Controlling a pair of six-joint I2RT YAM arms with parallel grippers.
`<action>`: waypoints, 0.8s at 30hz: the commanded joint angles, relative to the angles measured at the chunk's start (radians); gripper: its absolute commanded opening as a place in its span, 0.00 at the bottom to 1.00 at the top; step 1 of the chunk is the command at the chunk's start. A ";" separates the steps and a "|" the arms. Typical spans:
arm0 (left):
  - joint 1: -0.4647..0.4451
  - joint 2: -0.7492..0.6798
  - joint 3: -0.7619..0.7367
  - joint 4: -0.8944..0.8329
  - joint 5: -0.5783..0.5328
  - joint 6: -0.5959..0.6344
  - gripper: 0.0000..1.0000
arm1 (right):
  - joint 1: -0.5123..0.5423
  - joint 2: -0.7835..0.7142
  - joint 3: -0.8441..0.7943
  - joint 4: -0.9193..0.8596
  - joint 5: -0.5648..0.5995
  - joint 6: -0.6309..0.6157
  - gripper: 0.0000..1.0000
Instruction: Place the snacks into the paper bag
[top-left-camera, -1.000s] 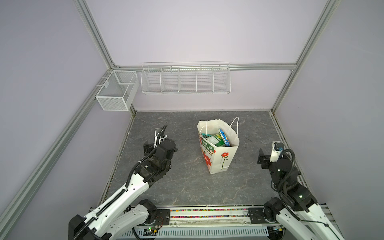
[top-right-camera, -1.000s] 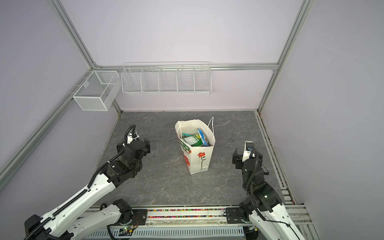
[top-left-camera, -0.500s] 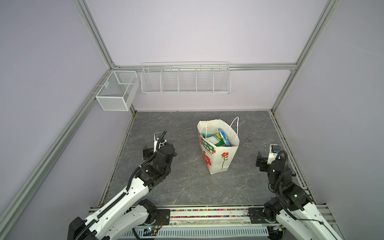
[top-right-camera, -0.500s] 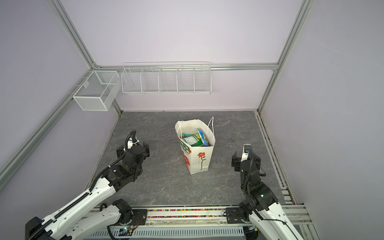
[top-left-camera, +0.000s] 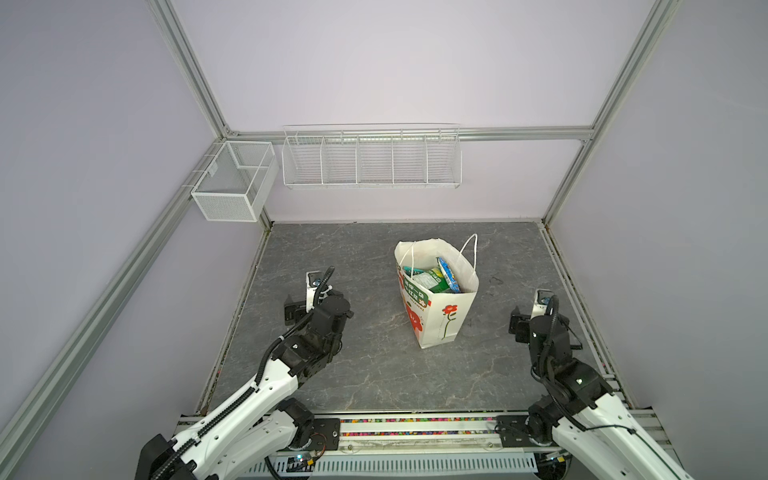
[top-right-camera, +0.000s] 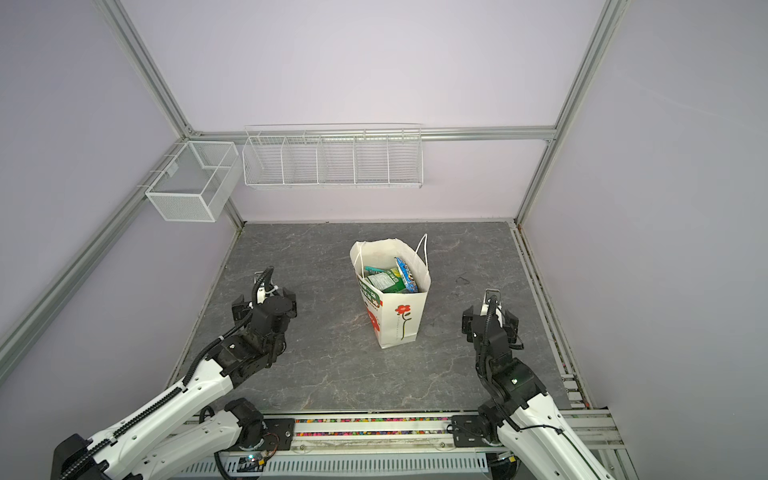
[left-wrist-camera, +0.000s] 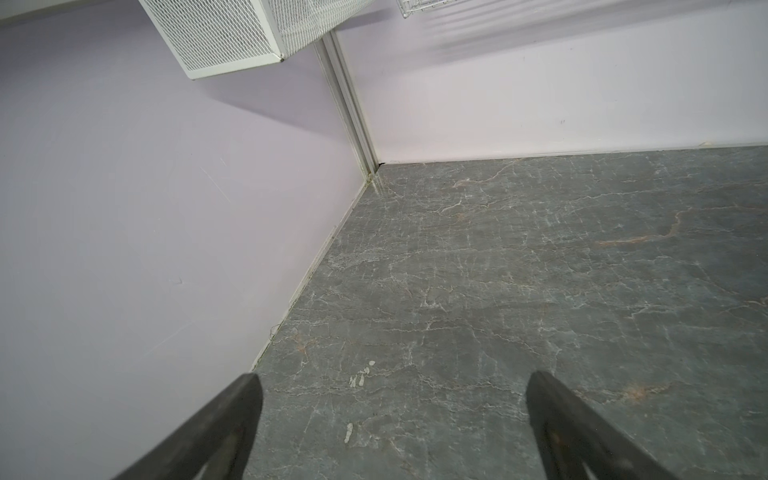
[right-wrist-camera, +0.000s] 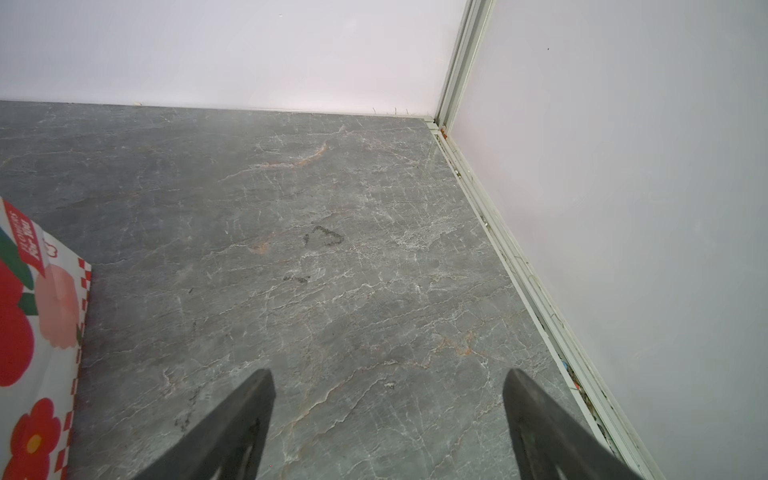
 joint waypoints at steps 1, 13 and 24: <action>0.005 0.001 -0.004 -0.002 -0.031 0.014 0.99 | -0.006 -0.053 -0.055 0.036 0.026 0.008 0.89; 0.005 0.021 -0.061 0.068 -0.078 0.062 0.99 | -0.007 -0.138 -0.133 0.059 0.010 -0.061 0.89; 0.011 -0.056 -0.190 0.167 -0.071 0.136 0.99 | -0.007 -0.144 -0.195 0.071 0.042 -0.040 0.89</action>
